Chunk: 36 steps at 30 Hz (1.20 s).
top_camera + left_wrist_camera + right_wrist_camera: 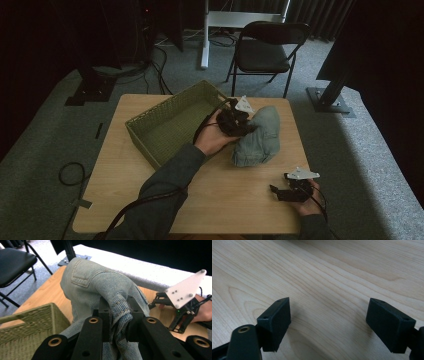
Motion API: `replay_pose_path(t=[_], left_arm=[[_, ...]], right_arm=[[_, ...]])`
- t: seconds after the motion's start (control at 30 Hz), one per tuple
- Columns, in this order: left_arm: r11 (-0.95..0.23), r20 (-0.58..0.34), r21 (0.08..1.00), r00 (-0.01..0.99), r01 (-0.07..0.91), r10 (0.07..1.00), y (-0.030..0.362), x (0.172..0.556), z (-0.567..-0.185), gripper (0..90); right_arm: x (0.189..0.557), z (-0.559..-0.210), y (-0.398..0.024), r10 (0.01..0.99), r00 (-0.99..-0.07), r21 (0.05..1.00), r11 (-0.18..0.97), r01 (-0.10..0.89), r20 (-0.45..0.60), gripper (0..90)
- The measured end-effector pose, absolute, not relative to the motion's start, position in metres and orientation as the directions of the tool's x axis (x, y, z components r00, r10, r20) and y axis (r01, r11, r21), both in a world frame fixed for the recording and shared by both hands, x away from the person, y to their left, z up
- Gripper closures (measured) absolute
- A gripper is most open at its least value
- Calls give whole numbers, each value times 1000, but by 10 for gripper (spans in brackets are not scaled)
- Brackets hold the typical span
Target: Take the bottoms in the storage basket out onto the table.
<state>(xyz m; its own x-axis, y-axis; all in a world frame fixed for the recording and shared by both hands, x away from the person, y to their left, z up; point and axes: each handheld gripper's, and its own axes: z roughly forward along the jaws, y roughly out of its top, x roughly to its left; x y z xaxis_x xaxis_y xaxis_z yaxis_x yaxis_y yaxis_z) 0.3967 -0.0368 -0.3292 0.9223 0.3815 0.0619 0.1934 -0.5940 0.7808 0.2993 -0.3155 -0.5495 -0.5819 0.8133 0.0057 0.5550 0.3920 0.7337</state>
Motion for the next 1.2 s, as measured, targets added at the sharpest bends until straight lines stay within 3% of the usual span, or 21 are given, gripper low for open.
replay_pose_path(t=[1.2], left_arm=[[-627, -22, 735, 934, 257, 356, -37, 378, -410, 788]], right_arm=[[300, -549, -324, 838, -546, 733, 367, 573, 7, 199]])
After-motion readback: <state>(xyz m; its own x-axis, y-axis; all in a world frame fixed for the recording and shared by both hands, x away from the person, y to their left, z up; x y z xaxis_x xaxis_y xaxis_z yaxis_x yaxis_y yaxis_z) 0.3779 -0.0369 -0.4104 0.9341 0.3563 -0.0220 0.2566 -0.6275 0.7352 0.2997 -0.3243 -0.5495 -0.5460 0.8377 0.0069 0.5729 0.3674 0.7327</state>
